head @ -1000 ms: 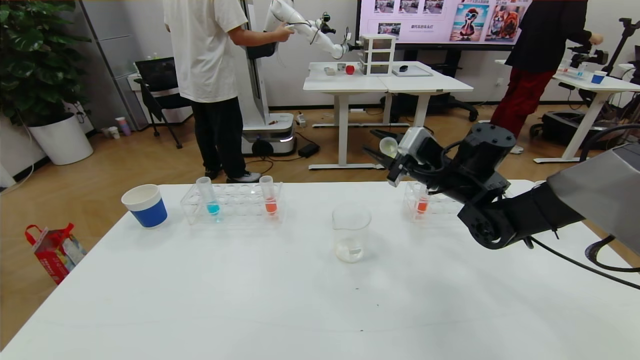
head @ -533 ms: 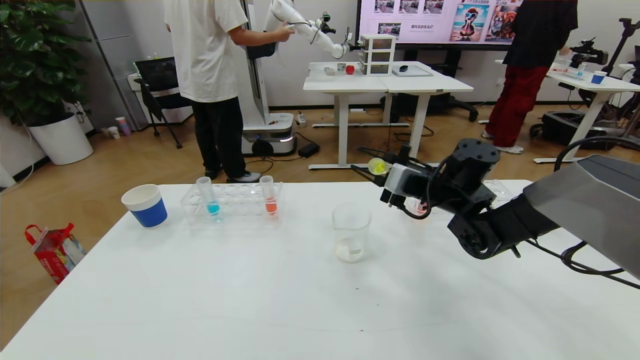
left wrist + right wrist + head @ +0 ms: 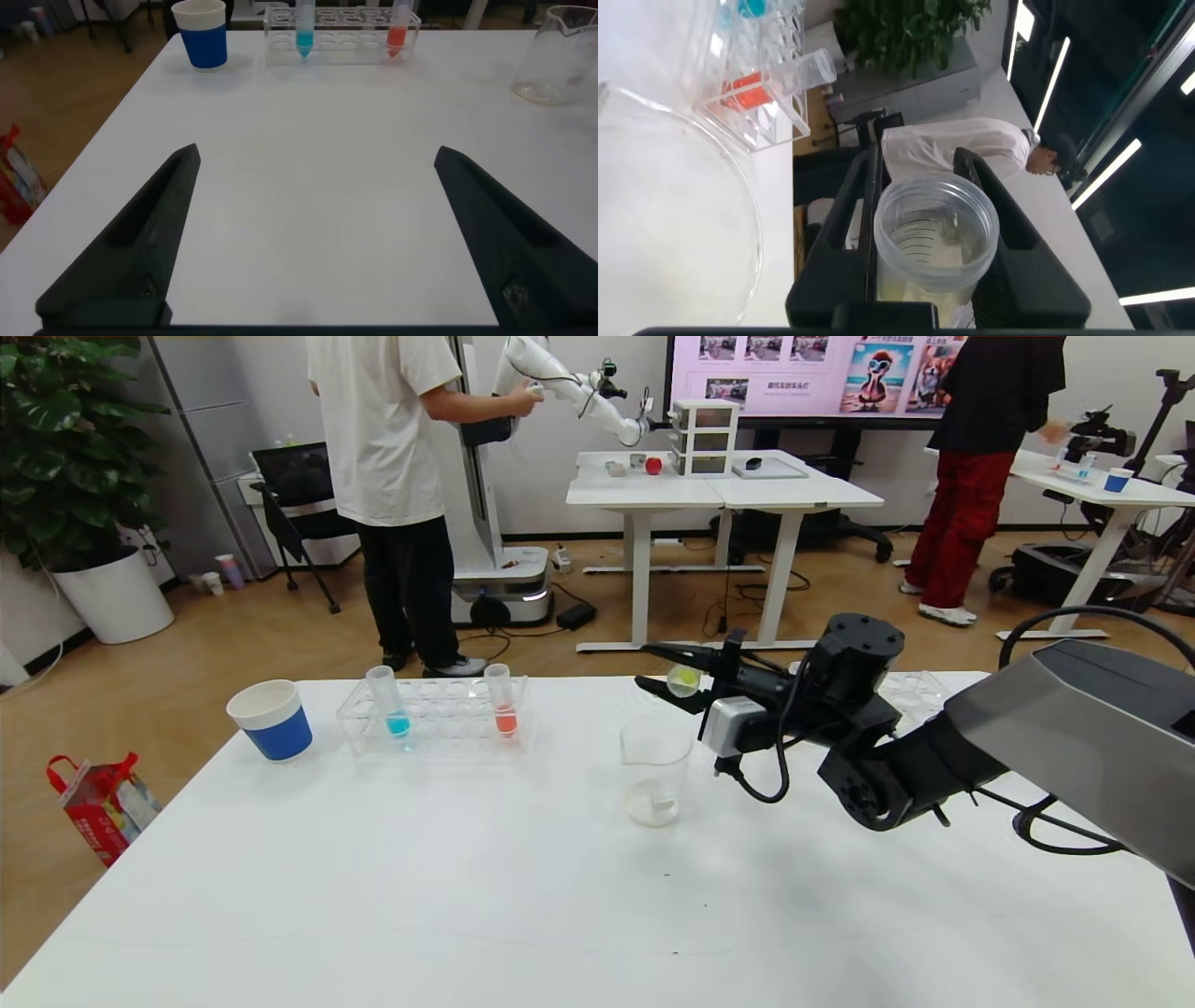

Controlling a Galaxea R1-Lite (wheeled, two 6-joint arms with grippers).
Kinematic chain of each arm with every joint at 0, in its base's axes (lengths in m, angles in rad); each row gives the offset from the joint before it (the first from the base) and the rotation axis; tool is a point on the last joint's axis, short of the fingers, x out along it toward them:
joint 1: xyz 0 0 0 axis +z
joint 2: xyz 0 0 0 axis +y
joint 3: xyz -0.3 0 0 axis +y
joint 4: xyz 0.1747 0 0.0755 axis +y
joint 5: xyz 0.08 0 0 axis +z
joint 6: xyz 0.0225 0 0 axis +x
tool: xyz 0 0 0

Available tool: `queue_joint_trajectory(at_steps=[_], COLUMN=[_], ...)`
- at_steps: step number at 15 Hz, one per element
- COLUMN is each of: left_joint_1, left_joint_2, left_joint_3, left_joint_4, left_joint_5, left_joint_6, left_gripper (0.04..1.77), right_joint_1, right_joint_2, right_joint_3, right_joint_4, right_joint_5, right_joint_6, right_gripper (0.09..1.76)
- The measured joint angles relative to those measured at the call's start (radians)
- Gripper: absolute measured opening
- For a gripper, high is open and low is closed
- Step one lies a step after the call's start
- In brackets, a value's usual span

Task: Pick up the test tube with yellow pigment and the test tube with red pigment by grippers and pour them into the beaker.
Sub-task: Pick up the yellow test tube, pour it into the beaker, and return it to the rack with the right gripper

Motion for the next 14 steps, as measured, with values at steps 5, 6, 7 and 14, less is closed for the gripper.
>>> queue_joint_trajectory(at_steps=[5, 6, 7, 14], left_joint_1=[0.000, 0.000, 0.000, 0.000], left_joint_2=[0.000, 0.000, 0.000, 0.000], left_joint_3=[0.000, 0.000, 0.000, 0.000], left_joint_4=[0.000, 0.000, 0.000, 0.000], left_joint_5=[0.000, 0.000, 0.000, 0.000], left_joint_6=[0.000, 0.000, 0.000, 0.000], left_gripper=[1.75, 1.75, 1.75, 1.75], right_joint_1=[0.001, 0.000, -0.002, -0.004], right_joint_2=[0.012, 0.013, 0.014, 0.031], right_joint_3=[-0.034, -0.037, -0.040, -0.081], right_joint_4=[0.055, 0.076, 0.084, 0.086], right_joint_5=[0.051, 0.059, 0.060, 0.059], right_joint_6=[-0.137, -0.179, -0.201, -0.312], right_gripper=[0.53, 0.53, 0.53, 0.53])
